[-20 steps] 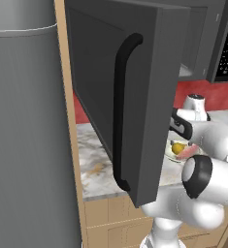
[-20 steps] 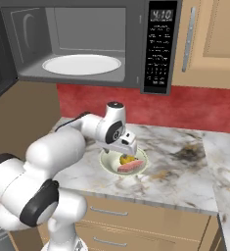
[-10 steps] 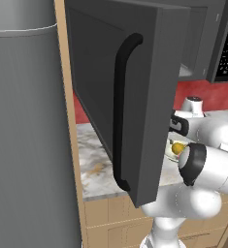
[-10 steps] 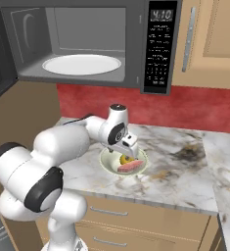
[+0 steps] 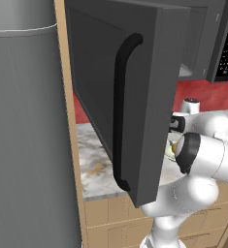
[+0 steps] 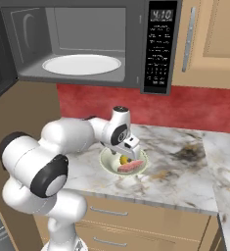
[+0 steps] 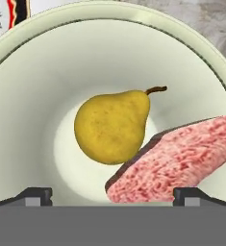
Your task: Remove the pear from the bowl and place it on the small plate. Then place the bowl with only the steak in the microwave, close the door, and press the start button to microwave the steak.
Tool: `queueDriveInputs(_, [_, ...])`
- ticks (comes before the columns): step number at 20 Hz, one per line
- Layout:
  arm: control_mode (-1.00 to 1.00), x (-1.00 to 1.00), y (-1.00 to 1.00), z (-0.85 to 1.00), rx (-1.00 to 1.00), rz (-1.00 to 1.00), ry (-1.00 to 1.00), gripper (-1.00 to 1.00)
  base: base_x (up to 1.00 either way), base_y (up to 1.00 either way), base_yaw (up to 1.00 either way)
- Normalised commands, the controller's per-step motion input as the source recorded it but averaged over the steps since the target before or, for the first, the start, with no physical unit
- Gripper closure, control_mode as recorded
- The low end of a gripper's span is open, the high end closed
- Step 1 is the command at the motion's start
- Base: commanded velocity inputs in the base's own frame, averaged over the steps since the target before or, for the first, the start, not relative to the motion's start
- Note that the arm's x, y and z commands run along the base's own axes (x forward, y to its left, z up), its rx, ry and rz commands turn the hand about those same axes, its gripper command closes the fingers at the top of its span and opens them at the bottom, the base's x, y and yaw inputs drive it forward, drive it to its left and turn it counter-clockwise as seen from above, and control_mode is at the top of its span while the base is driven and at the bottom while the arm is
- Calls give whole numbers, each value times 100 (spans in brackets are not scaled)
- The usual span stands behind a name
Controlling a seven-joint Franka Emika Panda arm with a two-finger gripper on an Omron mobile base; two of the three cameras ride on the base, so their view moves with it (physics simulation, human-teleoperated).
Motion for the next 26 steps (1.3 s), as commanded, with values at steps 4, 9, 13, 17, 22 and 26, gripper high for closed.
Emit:
queueDriveInputs(4, [-100, 20, 0, -22, 0, 2, 0, -100, 0, 0, 0])
queueDriveInputs(9, [-100, 7, 0, -29, 0, 2, -1, -100, 0, 0, 0])
queueDriveInputs(13, [-100, 20, 0, -14, 0, 4, -3, -100, 0, 0, 0])
queueDriveInputs(17, [-100, 28, -2, -2, 0, 5, 0, -100, 0, 0, 0])
queueDriveInputs(22, [-100, 5, 0, -28, -2, 1, -3, -100, 0, 0, 0])
queueDriveInputs(26, [-100, -3, 3, -62, -7, 0, -15, -100, 0, 0, 0])
